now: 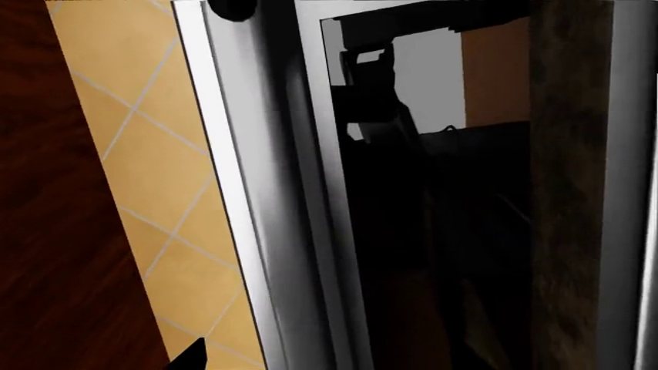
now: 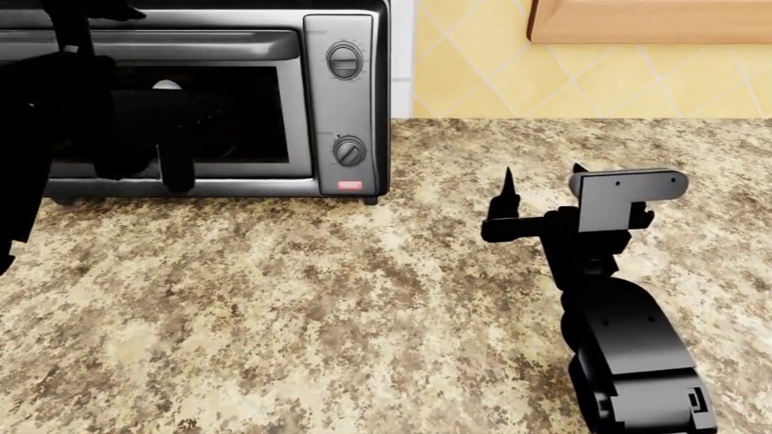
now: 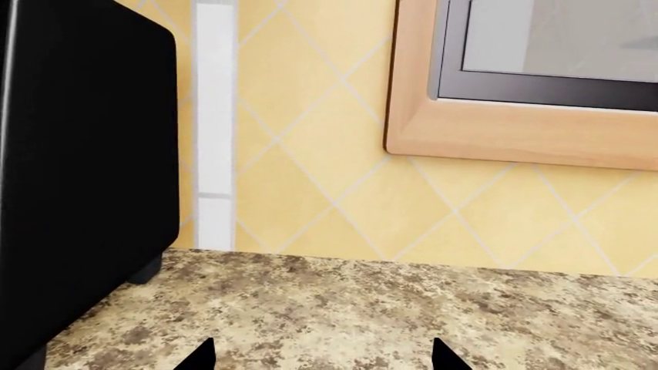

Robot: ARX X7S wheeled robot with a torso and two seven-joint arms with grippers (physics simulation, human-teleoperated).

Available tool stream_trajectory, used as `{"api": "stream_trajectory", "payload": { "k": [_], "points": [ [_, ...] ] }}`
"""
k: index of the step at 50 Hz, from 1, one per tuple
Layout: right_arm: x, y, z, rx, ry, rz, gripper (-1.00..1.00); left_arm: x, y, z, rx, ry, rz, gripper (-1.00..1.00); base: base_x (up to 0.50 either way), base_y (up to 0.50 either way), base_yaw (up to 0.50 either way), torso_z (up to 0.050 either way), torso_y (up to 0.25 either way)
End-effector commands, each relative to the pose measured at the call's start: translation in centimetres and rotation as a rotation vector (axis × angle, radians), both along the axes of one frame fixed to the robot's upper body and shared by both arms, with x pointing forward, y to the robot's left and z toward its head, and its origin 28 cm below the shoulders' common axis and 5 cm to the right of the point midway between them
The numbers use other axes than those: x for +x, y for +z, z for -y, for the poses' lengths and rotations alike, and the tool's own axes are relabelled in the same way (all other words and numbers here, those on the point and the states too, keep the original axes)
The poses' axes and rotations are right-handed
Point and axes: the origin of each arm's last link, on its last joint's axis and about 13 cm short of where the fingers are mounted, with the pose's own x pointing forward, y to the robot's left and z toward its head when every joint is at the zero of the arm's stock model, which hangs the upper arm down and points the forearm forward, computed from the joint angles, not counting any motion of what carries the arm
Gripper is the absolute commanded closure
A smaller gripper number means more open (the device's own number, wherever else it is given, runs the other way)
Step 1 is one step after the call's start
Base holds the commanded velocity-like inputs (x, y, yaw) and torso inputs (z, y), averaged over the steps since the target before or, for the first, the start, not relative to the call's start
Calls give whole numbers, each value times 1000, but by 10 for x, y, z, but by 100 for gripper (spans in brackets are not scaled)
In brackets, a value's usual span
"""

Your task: Open the toaster oven door.

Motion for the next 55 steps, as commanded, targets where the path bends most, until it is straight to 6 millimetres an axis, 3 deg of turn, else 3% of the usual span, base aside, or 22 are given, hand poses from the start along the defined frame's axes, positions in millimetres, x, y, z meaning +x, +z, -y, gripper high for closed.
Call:
{"api": "stream_trajectory", "payload": {
  "k": [1, 26, 27, 42, 55],
  "points": [
    [-1, 0, 1, 4, -4, 2, -100, 25, 6, 8, 65, 32, -7, -100, 0, 0, 0, 0, 0],
    [-2, 2, 3, 2, -9, 2, -100, 44, 1, 15, 78, 20, -7, -100, 0, 0, 0, 0, 0],
    [-2, 2, 3, 2, -10, 2, -100, 45, 1, 16, 78, 14, -2, 100, 0, 0, 0, 0, 0],
    [-1, -2, 4, 8, -14, -4, -100, 42, -8, 13, 94, -28, -5, 100, 0, 0, 0, 0, 0],
    [-2, 0, 3, 8, -7, 0, -100, 9, -18, 8, 36, -101, -115, 100, 0, 0, 0, 0, 0]
  ]
}}
